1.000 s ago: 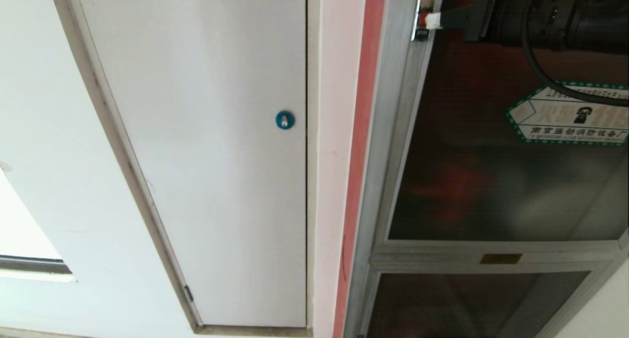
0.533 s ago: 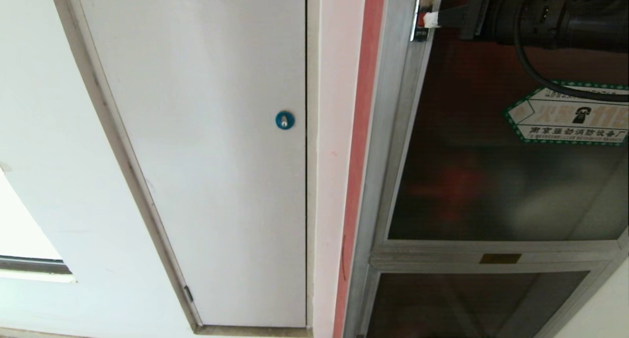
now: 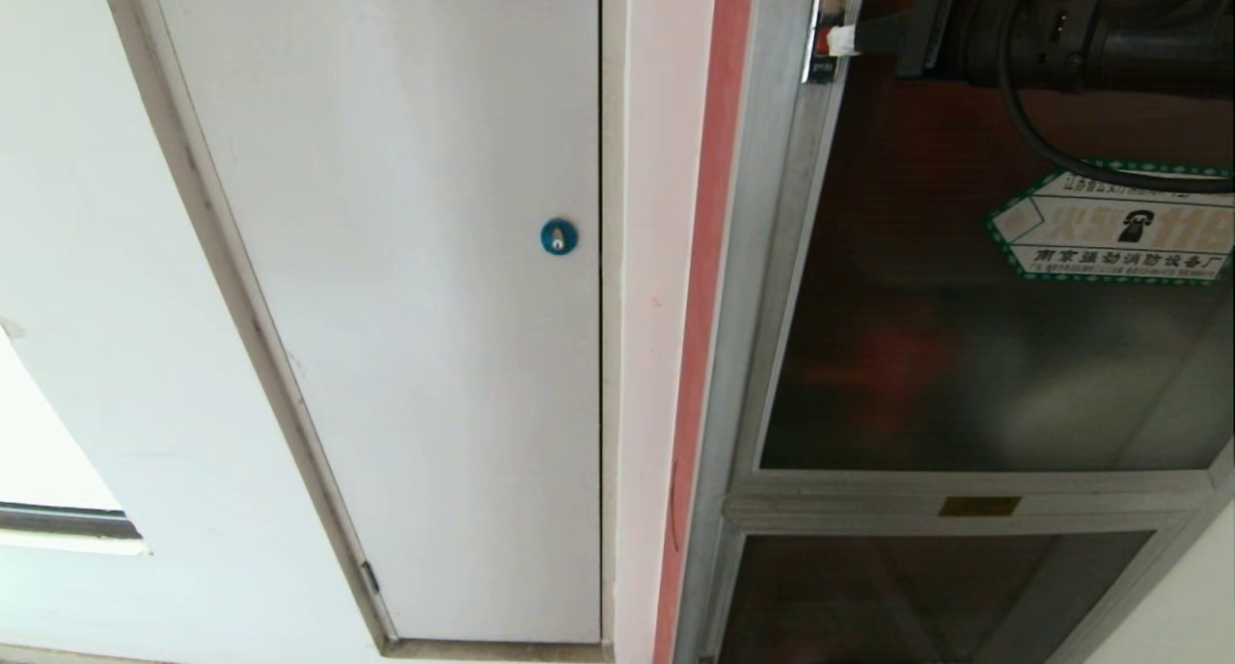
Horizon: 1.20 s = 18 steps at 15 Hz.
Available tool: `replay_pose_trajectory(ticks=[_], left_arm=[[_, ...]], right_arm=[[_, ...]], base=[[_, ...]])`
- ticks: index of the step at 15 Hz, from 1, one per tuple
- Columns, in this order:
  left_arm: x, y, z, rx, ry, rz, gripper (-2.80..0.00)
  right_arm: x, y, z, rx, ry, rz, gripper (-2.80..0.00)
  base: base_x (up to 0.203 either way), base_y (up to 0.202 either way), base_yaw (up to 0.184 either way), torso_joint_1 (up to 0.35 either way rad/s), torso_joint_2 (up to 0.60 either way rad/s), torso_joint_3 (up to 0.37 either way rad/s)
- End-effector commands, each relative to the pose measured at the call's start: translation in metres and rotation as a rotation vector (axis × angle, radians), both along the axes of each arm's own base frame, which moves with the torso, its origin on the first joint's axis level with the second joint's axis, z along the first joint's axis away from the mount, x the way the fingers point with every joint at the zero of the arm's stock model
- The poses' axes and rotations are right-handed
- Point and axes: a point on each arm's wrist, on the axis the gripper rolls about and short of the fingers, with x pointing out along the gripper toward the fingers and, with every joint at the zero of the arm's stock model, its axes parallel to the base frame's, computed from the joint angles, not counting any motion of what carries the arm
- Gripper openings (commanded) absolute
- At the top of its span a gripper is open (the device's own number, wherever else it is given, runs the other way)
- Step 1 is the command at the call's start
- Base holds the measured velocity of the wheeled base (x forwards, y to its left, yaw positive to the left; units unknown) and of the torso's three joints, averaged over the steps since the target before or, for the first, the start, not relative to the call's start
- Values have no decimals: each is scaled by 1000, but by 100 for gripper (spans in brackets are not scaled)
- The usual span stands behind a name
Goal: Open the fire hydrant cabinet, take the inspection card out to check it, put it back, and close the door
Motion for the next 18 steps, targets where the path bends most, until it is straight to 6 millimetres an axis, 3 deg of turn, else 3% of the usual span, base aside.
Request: replay_pose_trajectory(ticks=[1, 18], left_arm=[[1, 0, -2, 0, 7, 1, -280], [0, 0, -2, 0, 5, 1, -280]], right_arm=[[2, 1, -2, -2, 6, 2, -280], [-2, 4, -1, -20, 4, 15, -280]], base=[[0, 0, 0, 0, 0, 0], [0, 0, 0, 0, 0, 0]])
